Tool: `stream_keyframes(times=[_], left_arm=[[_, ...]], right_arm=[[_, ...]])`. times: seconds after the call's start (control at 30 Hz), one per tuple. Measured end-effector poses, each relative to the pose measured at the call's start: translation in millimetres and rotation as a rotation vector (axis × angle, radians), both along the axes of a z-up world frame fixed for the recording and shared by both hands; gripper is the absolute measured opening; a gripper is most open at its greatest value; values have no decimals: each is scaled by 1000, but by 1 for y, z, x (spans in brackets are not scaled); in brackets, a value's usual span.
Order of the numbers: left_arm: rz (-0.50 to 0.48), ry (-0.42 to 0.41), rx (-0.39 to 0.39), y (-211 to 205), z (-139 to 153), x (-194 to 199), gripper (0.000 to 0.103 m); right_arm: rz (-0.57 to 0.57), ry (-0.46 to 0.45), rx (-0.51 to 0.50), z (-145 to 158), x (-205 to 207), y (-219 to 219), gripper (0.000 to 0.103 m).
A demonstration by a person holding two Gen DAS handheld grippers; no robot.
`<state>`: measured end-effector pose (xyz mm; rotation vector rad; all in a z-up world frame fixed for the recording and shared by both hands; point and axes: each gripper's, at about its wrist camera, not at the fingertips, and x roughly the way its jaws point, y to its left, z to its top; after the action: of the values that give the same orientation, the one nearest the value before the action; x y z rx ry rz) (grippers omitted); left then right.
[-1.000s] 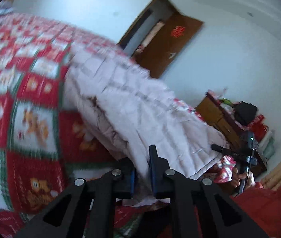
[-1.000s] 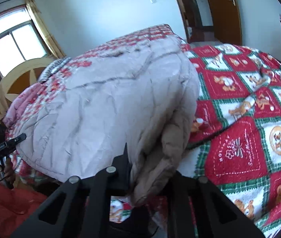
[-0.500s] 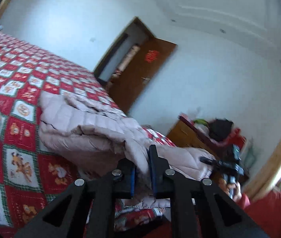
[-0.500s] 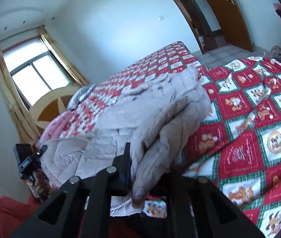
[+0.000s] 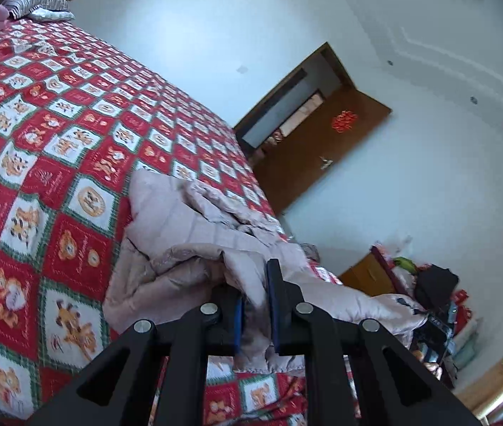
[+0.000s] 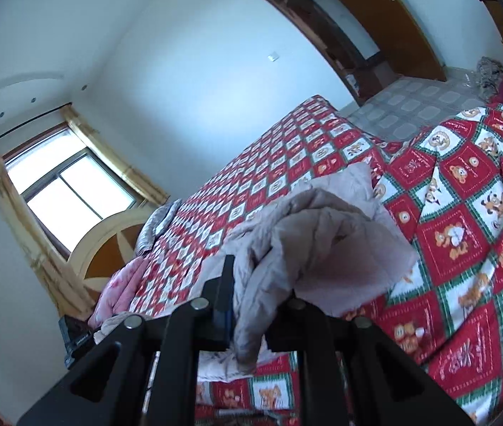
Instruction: Fold large clothes
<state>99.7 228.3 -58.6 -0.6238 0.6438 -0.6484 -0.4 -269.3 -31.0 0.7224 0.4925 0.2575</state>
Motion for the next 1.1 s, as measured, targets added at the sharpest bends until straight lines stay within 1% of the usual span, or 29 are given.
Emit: stream_keyframes(times=[0.2, 0.3, 0.33, 0.43, 0.47, 0.57, 0.6, 0.63, 0.67, 0.7, 0.73, 0.77, 0.8, 0.83, 0.87, 0.9, 0.93, 0.97, 1.0, 1.03, 1.07, 1.1], left_arm=[[64, 0, 117, -18, 9, 42, 11], [110, 24, 168, -27, 2, 70, 11], [120, 36, 178, -29, 0, 77, 11], [158, 108, 254, -44, -17, 112, 11], [162, 122, 271, -47, -19, 117, 11], [167, 182, 331, -59, -38, 146, 12], [167, 211, 334, -60, -45, 153, 12], [159, 238, 316, -59, -51, 159, 14], [144, 265, 287, -58, -55, 165, 16], [128, 286, 253, -55, -58, 170, 19], [108, 298, 222, -50, -59, 172, 20], [84, 301, 192, -46, -57, 173, 22], [61, 297, 164, -40, -55, 172, 26], [28, 283, 120, -32, -51, 170, 30], [1, 263, 77, -22, -47, 166, 33], [-19, 245, 43, -13, -42, 163, 41], [-32, 212, 6, 0, -36, 156, 55], [-13, 168, -3, 12, -30, 149, 64], [35, 115, 8, 26, -22, 140, 81], [76, 71, 19, 34, -16, 133, 87], [126, -1, 30, 49, -10, 120, 88], [146, -35, 41, 57, -8, 112, 89]], right_arm=[[-58, 4, -51, 5, 49, 5, 15], [-90, 17, -109, 0, 82, 8, 15], [-105, 35, -128, -5, 95, 9, 15], [-120, 105, -141, -24, 134, 10, 15], [-122, 127, -141, -31, 144, 9, 15], [-123, 202, -120, -58, 174, 4, 15], [-124, 220, -117, -64, 180, 2, 16], [-128, 239, -114, -71, 185, 1, 21], [-134, 254, -112, -77, 189, -1, 22], [-128, 258, -101, -79, 190, -2, 27], [-117, 256, -83, -80, 192, -3, 37], [-96, 240, -56, -78, 190, -7, 43], [-75, 215, -32, -73, 185, -9, 59], [-59, 182, -12, -66, 179, -12, 77], [-48, 133, 6, -57, 168, -16, 84], [-42, 84, 14, -46, 156, -21, 92], [-39, 48, 13, -38, 147, -24, 95], [-37, 6, 1, -28, 134, -29, 96], [-46, -29, -31, -18, 122, -35, 96], [-65, -55, -76, -10, 111, -39, 96], [-81, -67, -119, -6, 106, -41, 96], [-95, -62, -187, -3, 102, -41, 96]])
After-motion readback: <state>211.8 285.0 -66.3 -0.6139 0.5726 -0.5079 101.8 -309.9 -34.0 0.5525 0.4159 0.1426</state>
